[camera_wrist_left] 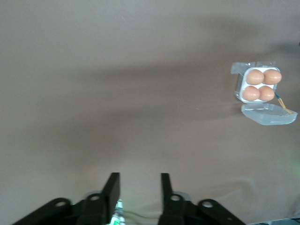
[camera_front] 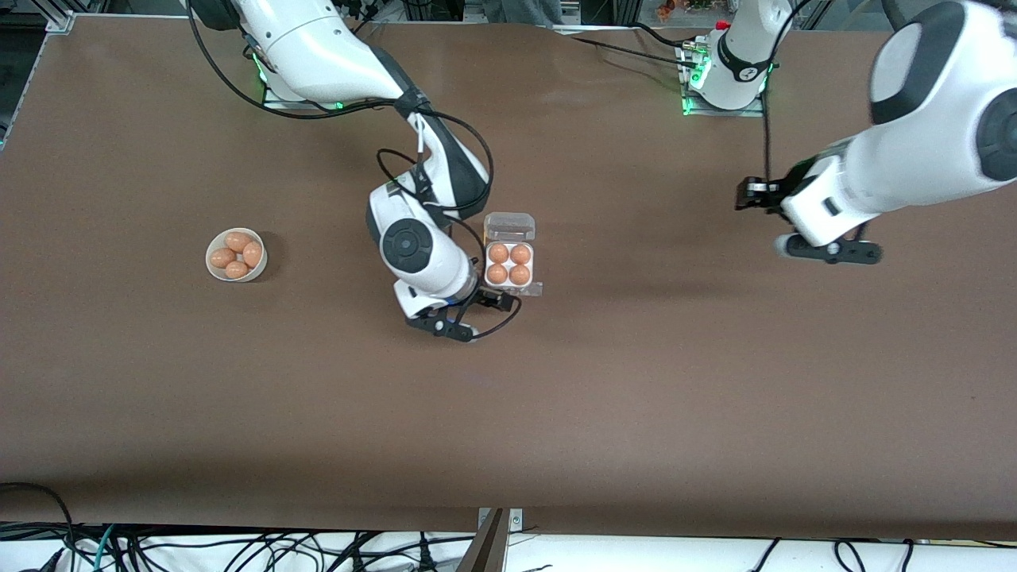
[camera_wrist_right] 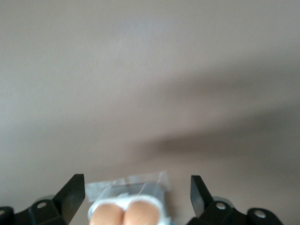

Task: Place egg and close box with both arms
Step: 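Lower the egg into the slot while the left gripper reaches toward the carton, then fold the carton lid shut with the left gripper while the right gripper withdraws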

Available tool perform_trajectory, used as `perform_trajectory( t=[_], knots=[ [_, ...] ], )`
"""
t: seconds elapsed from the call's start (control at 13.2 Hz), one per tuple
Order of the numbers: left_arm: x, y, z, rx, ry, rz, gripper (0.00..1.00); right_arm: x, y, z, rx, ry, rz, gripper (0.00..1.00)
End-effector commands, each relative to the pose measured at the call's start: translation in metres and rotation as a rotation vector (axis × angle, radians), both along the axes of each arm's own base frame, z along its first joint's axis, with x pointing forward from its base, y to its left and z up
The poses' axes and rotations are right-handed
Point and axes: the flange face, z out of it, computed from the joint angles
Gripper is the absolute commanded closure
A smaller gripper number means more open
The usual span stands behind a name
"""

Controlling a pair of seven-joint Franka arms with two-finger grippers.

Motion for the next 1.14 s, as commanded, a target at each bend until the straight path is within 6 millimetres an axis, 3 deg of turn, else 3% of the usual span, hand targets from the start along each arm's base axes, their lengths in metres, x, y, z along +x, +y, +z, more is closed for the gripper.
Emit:
perform_trajectory(
  t=[0.0,0.15,0.3,0.45,0.68,0.83,0.91,1.06],
  knots=[
    [-0.01,-0.063,-0.019,0.024,0.071,0.041,0.88,0.015,-0.036,0.026,-0.051,-0.011,0.069,0.0],
    [-0.013,-0.09,-0.038,-0.034,0.132,0.055,0.95,0.03,-0.074,0.045,-0.094,-0.005,0.085,0.0],
    [-0.014,-0.108,-0.056,-0.084,0.203,0.093,0.95,0.04,-0.115,0.063,-0.133,0.016,0.193,0.0],
    [-0.023,-0.137,-0.079,-0.071,0.253,0.086,0.96,0.044,-0.141,0.082,-0.154,0.033,0.243,0.0],
    [-0.037,-0.179,-0.126,-0.058,0.36,0.092,0.95,0.05,-0.184,0.13,-0.228,-0.002,0.372,0.0],
    [-0.044,-0.206,-0.153,-0.053,0.348,0.077,0.95,0.043,-0.214,0.171,-0.19,-0.027,0.382,0.0],
    [-0.043,-0.214,-0.169,-0.054,0.343,0.084,0.96,0.035,-0.24,0.195,-0.176,-0.043,0.373,0.0],
    [-0.06,-0.25,-0.187,-0.065,0.333,0.067,0.96,0.004,-0.283,0.231,-0.155,-0.061,0.323,0.0]
  ],
)
